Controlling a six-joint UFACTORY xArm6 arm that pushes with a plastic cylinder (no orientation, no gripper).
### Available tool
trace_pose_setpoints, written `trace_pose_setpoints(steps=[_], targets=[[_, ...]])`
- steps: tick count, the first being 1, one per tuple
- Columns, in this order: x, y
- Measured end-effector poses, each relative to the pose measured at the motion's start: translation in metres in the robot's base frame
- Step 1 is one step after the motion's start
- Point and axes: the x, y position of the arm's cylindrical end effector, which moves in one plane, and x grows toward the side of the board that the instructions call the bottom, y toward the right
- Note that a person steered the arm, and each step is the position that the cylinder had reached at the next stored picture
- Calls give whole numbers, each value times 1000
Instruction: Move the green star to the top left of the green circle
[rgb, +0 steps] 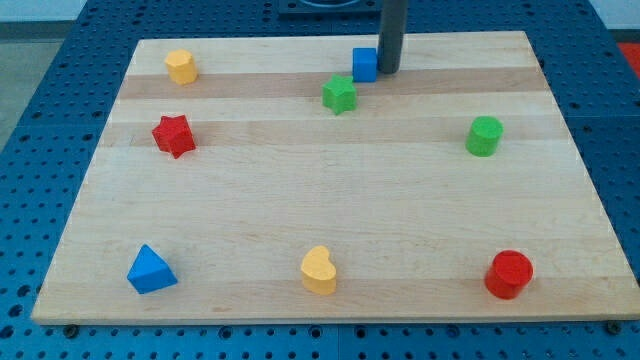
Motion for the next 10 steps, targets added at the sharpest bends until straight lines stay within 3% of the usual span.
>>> trace_pose_setpoints(steps=[2, 4, 5, 7, 8, 9, 10], targets=[[0, -34], [118, -34], [118, -35], [132, -113], [132, -115], [78, -110], [73, -108]])
